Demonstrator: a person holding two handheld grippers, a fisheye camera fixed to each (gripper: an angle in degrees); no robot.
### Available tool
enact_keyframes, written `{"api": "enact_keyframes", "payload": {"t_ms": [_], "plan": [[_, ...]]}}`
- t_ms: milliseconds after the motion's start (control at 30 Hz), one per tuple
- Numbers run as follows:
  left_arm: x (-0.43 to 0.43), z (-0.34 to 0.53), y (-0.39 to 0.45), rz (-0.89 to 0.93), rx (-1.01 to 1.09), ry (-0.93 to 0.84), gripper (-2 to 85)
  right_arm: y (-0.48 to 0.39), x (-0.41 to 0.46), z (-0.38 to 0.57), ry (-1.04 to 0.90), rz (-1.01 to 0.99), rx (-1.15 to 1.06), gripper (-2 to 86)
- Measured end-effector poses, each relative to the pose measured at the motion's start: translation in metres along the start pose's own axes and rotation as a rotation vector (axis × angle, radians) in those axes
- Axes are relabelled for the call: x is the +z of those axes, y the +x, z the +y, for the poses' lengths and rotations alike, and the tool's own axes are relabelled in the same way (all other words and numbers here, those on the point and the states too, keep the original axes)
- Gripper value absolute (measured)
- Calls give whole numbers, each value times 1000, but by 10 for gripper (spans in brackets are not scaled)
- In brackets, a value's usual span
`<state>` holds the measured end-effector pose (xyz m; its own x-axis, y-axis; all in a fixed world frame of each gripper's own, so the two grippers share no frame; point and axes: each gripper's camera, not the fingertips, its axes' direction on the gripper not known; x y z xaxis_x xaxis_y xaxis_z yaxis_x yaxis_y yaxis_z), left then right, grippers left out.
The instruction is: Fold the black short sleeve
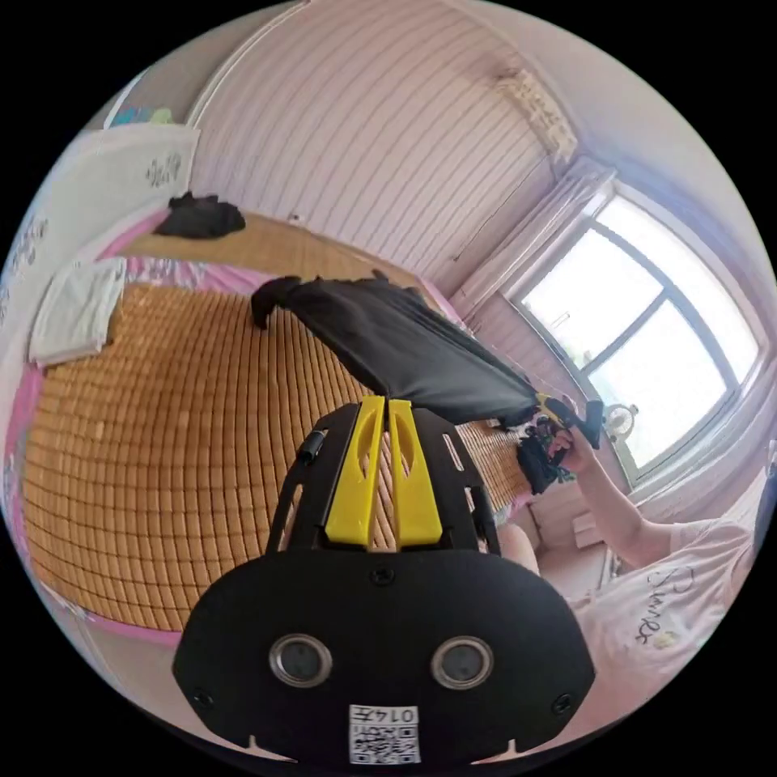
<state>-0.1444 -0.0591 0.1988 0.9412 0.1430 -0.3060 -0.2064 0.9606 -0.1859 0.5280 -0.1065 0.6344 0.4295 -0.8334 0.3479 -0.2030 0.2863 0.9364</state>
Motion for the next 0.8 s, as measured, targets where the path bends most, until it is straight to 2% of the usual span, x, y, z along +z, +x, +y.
{"api": "enact_keyframes", "payload": {"t_ms": [33,100,267,567,667,800], "plan": [[12,7,-12,10,-19,-22,-10,21,13,13,-25,12,93,1],[50,32,-57,-8,-87,-146,-10,33,28,29,-59,85,135,1],[74,72,-121,111,-298,-227,-10,30,57,50,-230,180,105,1],[86,82,-143,200,-199,-397,-8,10,46,67,-314,121,154,7],[90,87,-152,146,-198,-438,-1,1,52,73,-425,157,141,17],[86,91,-168,-97,-247,-380,43,-16,60,71,-482,385,104,58]]}}
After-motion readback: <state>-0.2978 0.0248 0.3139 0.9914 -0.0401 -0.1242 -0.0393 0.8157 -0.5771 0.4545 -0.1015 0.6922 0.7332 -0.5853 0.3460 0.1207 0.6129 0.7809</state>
